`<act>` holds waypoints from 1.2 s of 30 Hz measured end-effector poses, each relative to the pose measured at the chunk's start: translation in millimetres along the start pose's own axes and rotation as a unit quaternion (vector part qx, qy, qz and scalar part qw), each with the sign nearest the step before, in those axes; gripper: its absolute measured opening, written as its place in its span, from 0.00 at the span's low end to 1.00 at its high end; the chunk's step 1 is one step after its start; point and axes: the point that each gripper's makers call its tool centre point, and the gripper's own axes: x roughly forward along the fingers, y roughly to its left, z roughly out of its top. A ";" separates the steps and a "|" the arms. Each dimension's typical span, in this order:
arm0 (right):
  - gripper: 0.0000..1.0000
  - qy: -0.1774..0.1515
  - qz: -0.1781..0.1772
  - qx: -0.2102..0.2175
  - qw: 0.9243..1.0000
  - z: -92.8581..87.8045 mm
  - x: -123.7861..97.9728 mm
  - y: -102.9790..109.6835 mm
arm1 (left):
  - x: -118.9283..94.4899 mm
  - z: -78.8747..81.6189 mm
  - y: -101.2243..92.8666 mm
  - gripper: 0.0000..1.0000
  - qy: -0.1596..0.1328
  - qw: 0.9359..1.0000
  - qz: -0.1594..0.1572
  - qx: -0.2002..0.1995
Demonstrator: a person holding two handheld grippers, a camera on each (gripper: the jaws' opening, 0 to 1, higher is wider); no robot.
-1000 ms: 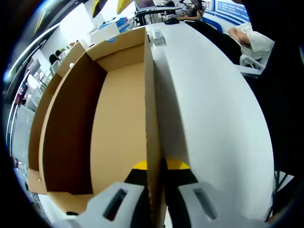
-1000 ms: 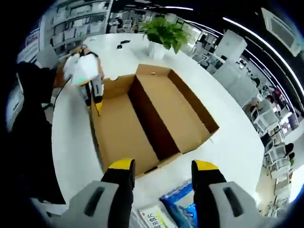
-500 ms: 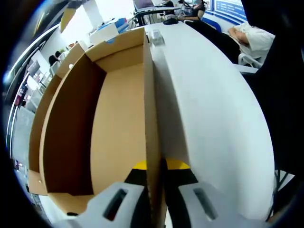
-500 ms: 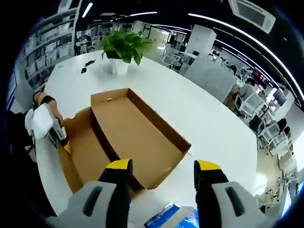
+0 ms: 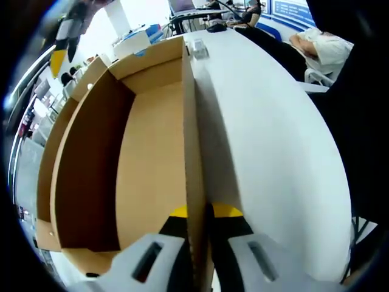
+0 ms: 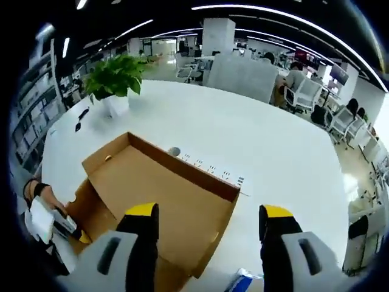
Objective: Operate the shoe box by opening the lid, removing the specified soft item, and placing it in the target area until the item is outside and the box remains undamaged.
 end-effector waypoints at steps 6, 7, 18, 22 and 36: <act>0.72 0.015 -0.006 0.040 0.999 -7.9 21.5 -8.5 | 0.1 0.1 0.2 0.03 0.000 1.000 0.000 0.003; 0.72 0.016 -0.007 0.045 0.999 -8.9 23.4 -9.8 | 0.1 0.2 0.3 0.03 0.000 1.000 0.000 0.002; 0.71 0.036 -0.023 0.110 0.993 -22.9 56.1 -21.7 | 1.0 0.5 1.0 0.03 0.001 1.000 0.000 0.002; 0.70 0.040 -0.032 0.118 0.992 -25.3 59.6 -22.5 | 1.4 0.3 1.4 0.03 0.001 1.000 0.001 0.002; 0.41 0.040 -0.061 0.150 0.986 -40.2 55.3 -21.5 | 2.0 0.8 1.7 0.03 0.000 1.000 -0.001 0.002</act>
